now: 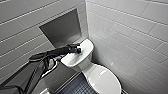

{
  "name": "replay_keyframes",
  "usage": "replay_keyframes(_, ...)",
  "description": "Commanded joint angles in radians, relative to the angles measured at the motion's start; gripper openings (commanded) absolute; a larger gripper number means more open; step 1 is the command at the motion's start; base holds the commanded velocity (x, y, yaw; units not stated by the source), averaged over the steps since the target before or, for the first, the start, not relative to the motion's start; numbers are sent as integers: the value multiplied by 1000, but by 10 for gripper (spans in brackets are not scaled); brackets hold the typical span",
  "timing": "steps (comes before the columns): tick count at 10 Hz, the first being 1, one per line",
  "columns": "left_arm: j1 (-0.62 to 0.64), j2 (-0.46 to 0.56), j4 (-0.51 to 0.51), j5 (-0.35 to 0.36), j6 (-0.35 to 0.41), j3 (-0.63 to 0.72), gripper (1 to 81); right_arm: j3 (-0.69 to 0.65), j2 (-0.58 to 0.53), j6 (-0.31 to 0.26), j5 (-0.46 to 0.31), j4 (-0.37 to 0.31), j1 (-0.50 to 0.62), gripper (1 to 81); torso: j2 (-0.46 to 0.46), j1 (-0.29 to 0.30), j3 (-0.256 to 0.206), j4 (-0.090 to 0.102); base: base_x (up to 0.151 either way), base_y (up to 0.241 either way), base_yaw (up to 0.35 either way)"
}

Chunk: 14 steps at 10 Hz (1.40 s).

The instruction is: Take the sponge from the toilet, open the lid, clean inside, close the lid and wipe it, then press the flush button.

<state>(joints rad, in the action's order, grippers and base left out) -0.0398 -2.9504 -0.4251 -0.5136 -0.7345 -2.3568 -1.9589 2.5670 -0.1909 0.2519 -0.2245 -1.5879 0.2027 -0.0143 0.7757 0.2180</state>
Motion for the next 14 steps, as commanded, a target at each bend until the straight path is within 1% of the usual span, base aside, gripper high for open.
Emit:
replay_keyframes(1, 230, 71, 86, -128, -6, 176, 10, 19, -6, -2, -94, -4, -38, 10, 0, 0, 0, 0, 0, 0, 0)
replay_keyframes(2, 272, 129, 108, -128, -10, 273, 10, 19, -5, -2, -94, -3, -35, 10, 0, 0, 0, 0, 0, 0, 0)
replay_keyframes(3, 298, 190, 105, -125, -13, 367, 10, 20, -3, -2, -94, 2, -36, 10, 0, 0, 0, 0, 0, 0, 0)
replay_keyframes(5, 330, 305, 86, -125, -80, 494, 10, 19, -3, -2, -94, 4, -38, 10, 0, 0, 0, 0, 0, 0, 0)
replay_keyframes(6, 337, 367, 91, -128, -83, 575, 10, 19, -3, -2, -94, 1, -39, 10, 0, 0, 0, 0, 0, 0, 0)
replay_keyframes(7, 337, 434, 95, -131, -83, 689, 10, 19, -3, -2, -94, 1, -39, 10, 0, 0, 0, 0, 0, 0, 0)
replay_keyframes(8, 326, 504, 97, -143, -83, 831, 10, 20, -3, -2, -92, 1, -39, 10, 0, 0, 0, 0, 0, 0, 0)
replay_keyframes(10, 254, 656, 94, -204, -83, 1139, 10, 19, -5, -2, -69, -1, -38, 10, 0, 0, 0, 0, 0, 0, 0)
replay_keyframes(11, 196, 719, 82, -253, -82, 1259, 10, 17, -5, -2, -69, 1, -33, 10, 0, 0, 0, 0, 0, 0, 0)
replay_keyframes(12, 123, 788, 81, -261, -80, 1348, 10, 16, -5, -2, -69, 1, -30, 10, 0, 0, 0, 0, 0, 0, 0)
replay_keyframes(13, 19, 865, 60, -249, -77, 1416, 10, 14, -3, -2, -68, -1, -27, 10, 0, 0, 0, 0, 0, 0, 0)
replay_keyframes(14, -116, 928, -14, -225, -78, 1454, 10, 8, -3, -2, -68, -1, -22, 10, 0, 0, 0, 0, 0, 0, 0)
